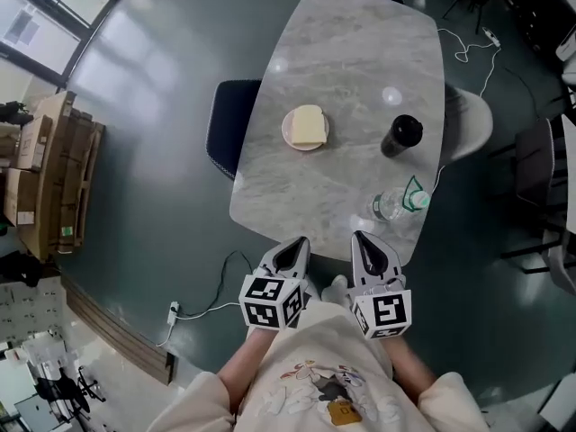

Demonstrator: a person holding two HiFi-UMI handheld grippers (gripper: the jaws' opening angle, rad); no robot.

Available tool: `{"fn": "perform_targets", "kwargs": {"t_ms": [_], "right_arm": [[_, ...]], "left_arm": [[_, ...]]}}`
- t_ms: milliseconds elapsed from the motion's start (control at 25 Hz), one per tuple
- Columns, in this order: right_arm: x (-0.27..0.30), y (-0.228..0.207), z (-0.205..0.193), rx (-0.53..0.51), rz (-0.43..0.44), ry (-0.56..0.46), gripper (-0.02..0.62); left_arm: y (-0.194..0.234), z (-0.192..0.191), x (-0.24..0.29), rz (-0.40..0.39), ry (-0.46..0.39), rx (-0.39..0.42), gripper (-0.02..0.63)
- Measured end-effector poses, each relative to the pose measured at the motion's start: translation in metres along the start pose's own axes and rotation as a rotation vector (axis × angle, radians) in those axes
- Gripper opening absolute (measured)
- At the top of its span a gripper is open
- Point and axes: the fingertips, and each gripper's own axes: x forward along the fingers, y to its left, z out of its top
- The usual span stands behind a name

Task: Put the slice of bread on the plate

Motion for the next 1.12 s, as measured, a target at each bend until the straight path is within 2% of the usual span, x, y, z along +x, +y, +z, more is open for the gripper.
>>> {"fn": "perform_targets", "kwargs": {"t_ms": [160,280,400,560,720,880,1120], "right_arm": [[-0.053,-0.016,-0.005,0.04,0.006,-0.023,0.005],[-0.086,-0.016,-0.01,0.056,0.013,-0.026,0.005],[-0.106,-0.003,-0.018,0.082,0.033,-0.017,0.005],[-0.132,0.019,-0.024,0.086,0.065,-0.008,0.005],[-0.131,0.029,-0.024,0.1,0.052,-0.024,0.005],[-0.143,0.045,-0.034,0.109,0.061,0.005,0.005],[-0.162,0.044,-0.041,0.051,0.046,-0.003,0.005]], "left_arm": [[-0.055,-0.014,-0.019,-0.007,-0.062,0.031,0.011],[-0.08,-0.025,-0.042,0.005,-0.11,0.021,0.011],[-0.087,-0.046,-0.066,0.033,-0.133,-0.009,0.011],[-0.095,-0.074,-0.094,0.061,-0.124,-0.028,0.011],[-0.092,-0.076,-0.102,0.037,-0.132,-0.033,0.011],[-0.103,-0.089,-0.108,0.017,-0.091,-0.023,0.011],[-0.12,-0.097,-0.104,-0.006,-0.096,0.002,0.011]]}}
